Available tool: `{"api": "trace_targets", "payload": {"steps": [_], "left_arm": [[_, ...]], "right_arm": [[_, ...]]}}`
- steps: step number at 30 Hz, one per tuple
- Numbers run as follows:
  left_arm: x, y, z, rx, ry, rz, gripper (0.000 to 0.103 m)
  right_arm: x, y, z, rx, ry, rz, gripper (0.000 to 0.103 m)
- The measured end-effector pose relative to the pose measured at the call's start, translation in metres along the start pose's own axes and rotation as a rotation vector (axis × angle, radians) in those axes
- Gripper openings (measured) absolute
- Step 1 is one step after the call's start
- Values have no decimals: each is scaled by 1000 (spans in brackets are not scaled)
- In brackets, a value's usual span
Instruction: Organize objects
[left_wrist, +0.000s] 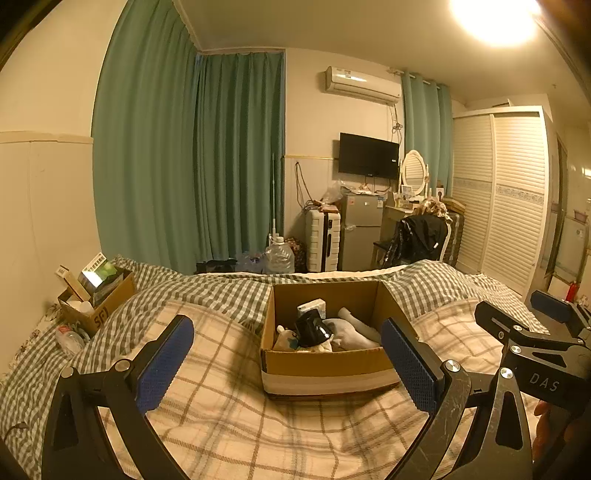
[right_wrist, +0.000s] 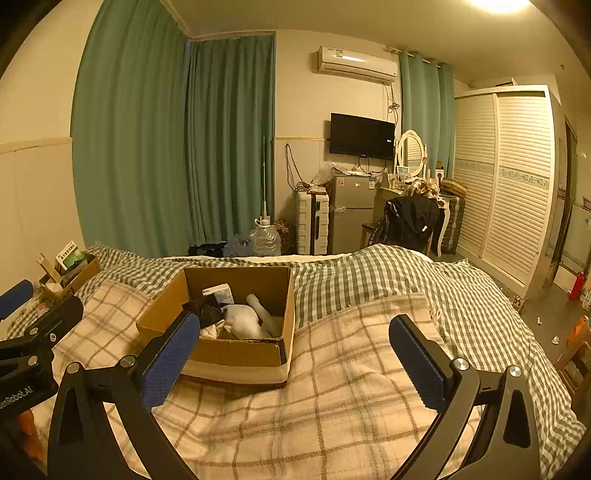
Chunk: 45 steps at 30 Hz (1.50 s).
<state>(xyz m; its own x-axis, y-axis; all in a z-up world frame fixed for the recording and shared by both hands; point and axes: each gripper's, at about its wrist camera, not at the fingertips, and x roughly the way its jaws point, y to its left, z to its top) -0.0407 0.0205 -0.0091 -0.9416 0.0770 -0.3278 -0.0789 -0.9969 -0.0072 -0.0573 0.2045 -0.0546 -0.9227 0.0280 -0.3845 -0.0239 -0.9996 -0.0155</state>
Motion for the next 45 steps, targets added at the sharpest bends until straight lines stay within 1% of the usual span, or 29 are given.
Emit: {"api": "trace_targets", "payload": {"steps": [7, 17, 45], "left_arm": [[0, -2, 0, 7, 2, 0, 103], [2, 1, 1, -11, 6, 4, 103], [1, -2, 1, 4, 9, 12, 103]], "right_arm": [[0, 0, 1, 0, 4, -2, 103], [1, -1, 1, 4, 5, -1, 103], [2, 1, -2, 8, 18, -8, 103]]}}
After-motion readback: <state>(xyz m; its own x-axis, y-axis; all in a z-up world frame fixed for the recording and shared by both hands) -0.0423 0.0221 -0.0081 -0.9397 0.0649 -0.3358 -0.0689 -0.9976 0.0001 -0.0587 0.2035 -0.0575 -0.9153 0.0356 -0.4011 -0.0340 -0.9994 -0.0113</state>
